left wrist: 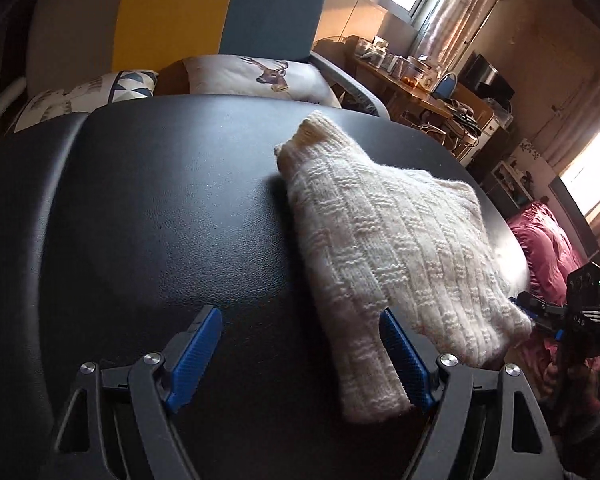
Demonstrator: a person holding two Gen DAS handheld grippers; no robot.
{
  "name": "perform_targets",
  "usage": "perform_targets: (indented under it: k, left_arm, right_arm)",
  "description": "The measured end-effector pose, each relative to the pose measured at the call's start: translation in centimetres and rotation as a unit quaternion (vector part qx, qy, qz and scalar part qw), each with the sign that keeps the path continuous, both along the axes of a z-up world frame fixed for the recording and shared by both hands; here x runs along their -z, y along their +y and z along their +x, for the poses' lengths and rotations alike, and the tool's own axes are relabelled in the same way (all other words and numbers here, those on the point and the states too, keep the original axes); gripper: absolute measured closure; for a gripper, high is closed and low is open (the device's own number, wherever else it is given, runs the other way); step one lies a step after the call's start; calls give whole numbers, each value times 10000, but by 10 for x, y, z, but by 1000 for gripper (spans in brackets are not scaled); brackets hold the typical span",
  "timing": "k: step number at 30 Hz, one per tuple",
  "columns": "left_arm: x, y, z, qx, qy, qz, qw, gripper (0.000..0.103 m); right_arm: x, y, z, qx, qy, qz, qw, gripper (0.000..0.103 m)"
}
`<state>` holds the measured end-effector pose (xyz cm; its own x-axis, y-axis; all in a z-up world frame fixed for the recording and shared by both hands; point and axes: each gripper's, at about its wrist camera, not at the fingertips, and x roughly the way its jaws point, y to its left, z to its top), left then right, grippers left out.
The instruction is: Fold clothes
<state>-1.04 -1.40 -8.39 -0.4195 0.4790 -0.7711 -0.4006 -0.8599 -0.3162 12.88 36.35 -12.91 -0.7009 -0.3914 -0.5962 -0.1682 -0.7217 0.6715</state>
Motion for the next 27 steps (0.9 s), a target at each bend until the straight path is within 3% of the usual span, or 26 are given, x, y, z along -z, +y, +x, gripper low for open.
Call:
perform_targets:
  k: [7, 13, 17, 20, 25, 27]
  left_arm:
    - [-8, 17, -3, 22, 86, -248, 9997, 21]
    - [-12, 26, -9, 90, 32, -311, 9995, 21]
    - [-25, 35, -16, 141, 227, -283, 9992, 21]
    - [-30, 46, -22, 266, 367, -365, 9983, 21]
    - [-32, 63, -34, 506, 459, -589, 9959, 21]
    - [-29, 64, -42, 549, 362, -580, 9961, 21]
  right_arm:
    - [13, 11, -8, 174, 46, -853, 9962, 55]
    - [7, 12, -25, 68, -70, -927, 9956, 55]
    - [-15, 4, -45, -81, 138, -639, 9978, 55]
    - [-38, -18, -67, -561, 308, -176, 9978, 55]
    - [-55, -55, -89, -1127, 201, 710, 9909, 55]
    - [-54, -51, -86, -1005, 190, 589, 9930, 55]
